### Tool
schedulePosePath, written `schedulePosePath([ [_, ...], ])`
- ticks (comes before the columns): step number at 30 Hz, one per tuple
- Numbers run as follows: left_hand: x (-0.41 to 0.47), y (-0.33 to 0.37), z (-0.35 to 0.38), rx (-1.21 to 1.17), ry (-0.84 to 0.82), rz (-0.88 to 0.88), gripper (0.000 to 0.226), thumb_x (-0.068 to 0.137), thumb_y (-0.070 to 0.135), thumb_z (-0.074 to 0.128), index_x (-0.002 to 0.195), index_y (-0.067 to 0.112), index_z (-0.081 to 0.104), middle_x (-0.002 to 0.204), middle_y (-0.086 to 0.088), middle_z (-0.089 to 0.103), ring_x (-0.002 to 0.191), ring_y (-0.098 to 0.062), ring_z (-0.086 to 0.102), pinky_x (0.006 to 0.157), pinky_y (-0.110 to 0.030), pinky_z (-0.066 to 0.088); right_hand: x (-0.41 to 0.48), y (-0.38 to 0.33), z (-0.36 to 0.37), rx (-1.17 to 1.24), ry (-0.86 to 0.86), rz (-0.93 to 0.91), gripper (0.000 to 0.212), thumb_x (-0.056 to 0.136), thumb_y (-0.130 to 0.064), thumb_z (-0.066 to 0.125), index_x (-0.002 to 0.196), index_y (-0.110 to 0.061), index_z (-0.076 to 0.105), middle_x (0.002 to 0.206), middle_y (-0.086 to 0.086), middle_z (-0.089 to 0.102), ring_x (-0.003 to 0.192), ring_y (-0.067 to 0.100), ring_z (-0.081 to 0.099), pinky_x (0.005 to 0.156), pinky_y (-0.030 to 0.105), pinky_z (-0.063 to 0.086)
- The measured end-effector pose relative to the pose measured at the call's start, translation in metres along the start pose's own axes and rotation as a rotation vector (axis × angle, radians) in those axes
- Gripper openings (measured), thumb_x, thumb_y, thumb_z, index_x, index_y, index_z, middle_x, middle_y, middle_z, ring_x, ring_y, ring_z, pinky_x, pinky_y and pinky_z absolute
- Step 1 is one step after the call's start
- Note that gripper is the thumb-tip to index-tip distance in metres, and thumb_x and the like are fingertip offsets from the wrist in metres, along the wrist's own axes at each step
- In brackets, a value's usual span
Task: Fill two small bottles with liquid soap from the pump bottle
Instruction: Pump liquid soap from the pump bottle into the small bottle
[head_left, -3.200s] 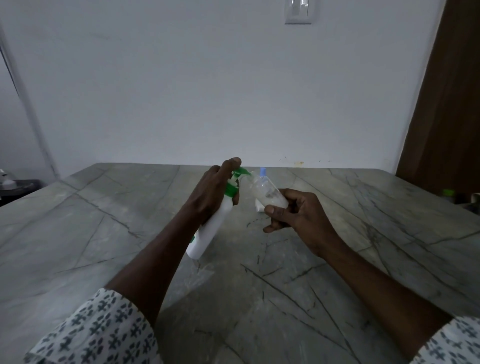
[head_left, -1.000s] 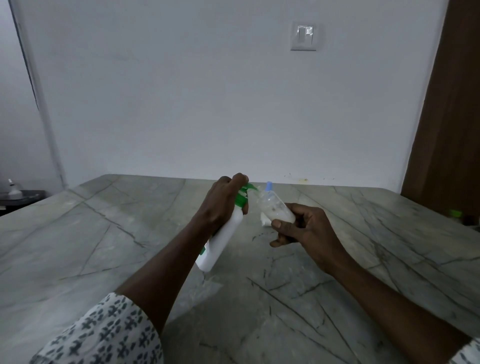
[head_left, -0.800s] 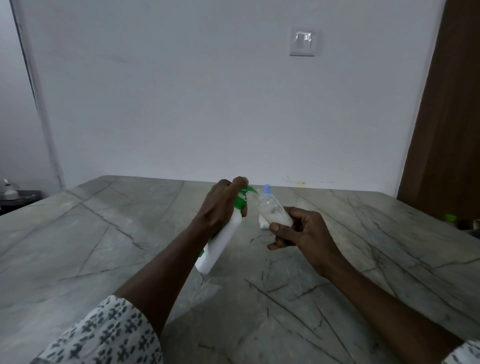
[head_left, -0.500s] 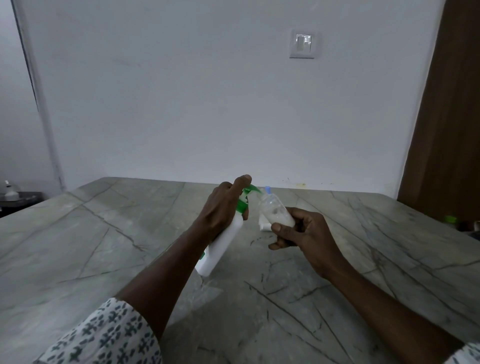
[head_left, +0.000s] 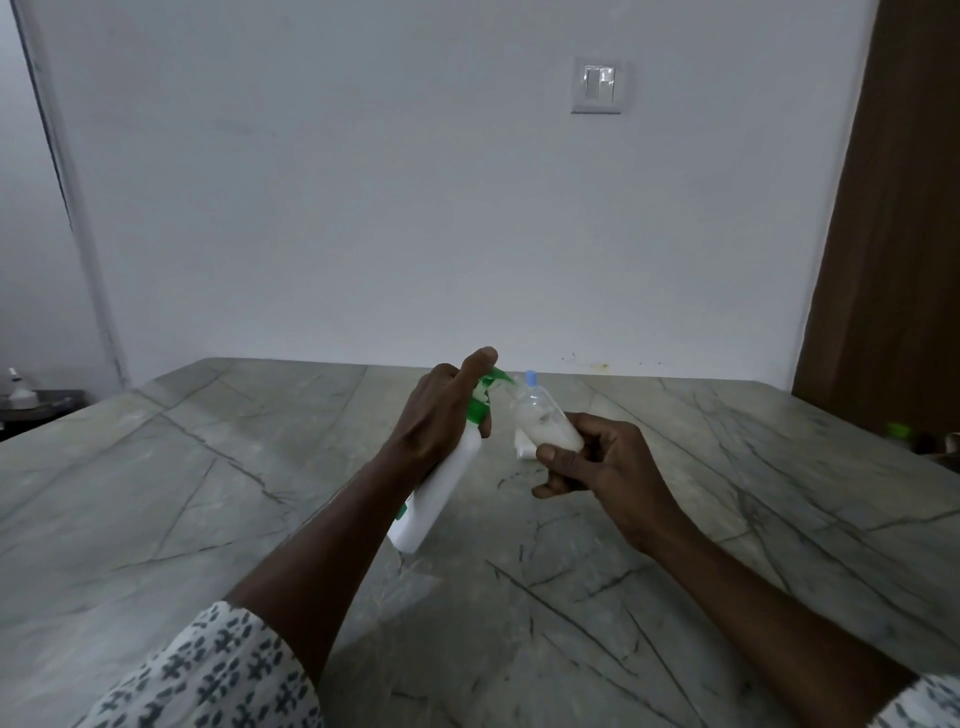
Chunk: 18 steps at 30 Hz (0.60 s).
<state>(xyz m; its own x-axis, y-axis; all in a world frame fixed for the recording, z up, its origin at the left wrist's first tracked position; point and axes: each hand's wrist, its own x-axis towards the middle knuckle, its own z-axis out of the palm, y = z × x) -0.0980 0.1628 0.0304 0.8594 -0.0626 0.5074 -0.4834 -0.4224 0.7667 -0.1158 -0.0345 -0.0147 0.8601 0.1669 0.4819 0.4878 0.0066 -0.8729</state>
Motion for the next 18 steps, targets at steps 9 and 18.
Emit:
schedulePosePath([
  [9, 0.0023, -0.0008, 0.0006, 0.007, 0.016, 0.004, 0.062, 0.099, 0.032, 0.036, 0.049, 0.003, 0.057, 0.053, -0.004, 0.062, 0.064, -0.026, 0.055, 0.088, -0.060, 0.048, -0.0018, 0.0028, 0.0010, -0.027, -0.029, 0.014, 0.042, 0.082, 0.000, 0.072, 0.123, 0.006, 0.061, 0.073, 0.001, 0.071, 0.058, 0.020, 0.067, 0.071, 0.053, 0.060],
  [18, 0.0000, -0.0008, 0.0018, 0.007, 0.028, -0.003, 0.081, 0.087, 0.070, 0.032, 0.049, 0.007, 0.063, 0.056, -0.011, 0.067, 0.059, -0.024, 0.063, 0.089, -0.054, 0.052, -0.0005, -0.0001, -0.0001, -0.020, 0.005, 0.001, 0.044, 0.081, -0.001, 0.072, 0.124, 0.004, 0.061, 0.094, 0.017, 0.071, 0.061, 0.021, 0.069, 0.070, 0.052, 0.060],
])
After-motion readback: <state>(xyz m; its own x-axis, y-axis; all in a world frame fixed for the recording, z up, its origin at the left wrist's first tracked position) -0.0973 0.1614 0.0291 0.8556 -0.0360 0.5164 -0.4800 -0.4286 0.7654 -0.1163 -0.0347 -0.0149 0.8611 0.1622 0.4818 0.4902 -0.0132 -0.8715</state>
